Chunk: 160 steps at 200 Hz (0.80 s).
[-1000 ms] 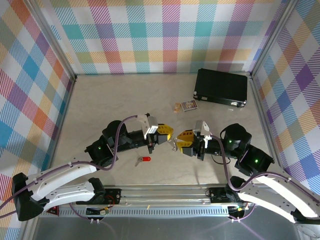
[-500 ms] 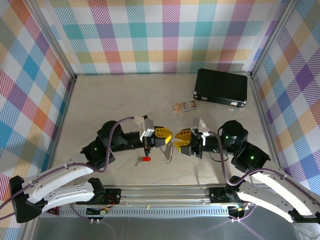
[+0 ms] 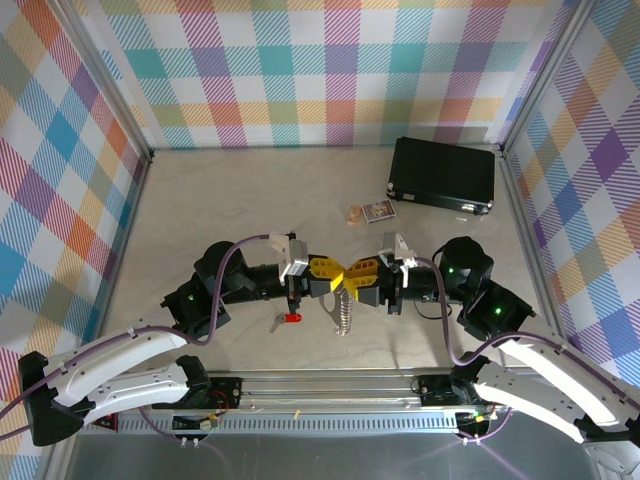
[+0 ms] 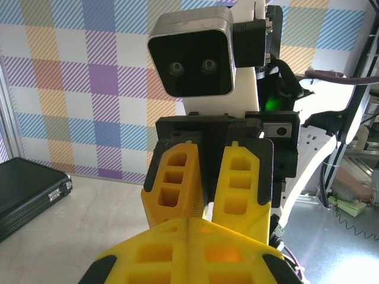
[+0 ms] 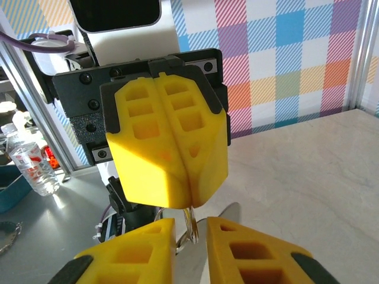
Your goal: Put the keys on the keyring
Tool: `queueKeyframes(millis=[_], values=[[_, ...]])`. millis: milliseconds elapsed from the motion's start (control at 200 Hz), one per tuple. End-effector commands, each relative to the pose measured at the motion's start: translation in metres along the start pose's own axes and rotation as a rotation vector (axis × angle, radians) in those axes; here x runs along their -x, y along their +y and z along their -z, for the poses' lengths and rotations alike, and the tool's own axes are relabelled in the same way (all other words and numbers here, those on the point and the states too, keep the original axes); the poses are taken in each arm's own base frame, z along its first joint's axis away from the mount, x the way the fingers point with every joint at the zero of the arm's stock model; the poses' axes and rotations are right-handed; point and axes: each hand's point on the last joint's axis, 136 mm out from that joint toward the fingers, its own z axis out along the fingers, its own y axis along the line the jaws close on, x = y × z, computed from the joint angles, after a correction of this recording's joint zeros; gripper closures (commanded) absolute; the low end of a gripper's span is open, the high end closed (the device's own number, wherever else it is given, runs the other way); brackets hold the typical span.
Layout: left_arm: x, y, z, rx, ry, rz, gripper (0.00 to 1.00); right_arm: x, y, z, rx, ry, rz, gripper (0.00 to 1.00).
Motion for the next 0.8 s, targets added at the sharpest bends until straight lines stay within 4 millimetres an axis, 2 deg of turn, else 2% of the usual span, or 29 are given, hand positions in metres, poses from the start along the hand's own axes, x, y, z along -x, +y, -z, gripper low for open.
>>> queueKeyframes(millis=[0,395,590,795], values=[[0.0242,-0.0127,0.0044,-0.045,-0.056,-0.022,1.0,0.0119,0.0051,-0.0003,0.034,-0.037,0.017,0.82],[0.0236,-0.0148,0.0044,-0.058,-0.053,-0.021,1.0,0.0064,0.0065,-0.0045,0.061,-0.016,0.011,0.89],[0.0228,-0.0166,0.0048,-0.067,-0.045,-0.024,1.0,0.0045,0.0085,-0.0016,0.063,-0.014,0.02,0.89],[0.024,-0.0186,0.0049,-0.078,-0.044,-0.024,1.0,0.0042,0.0125,-0.001,0.084,-0.006,0.025,0.99]])
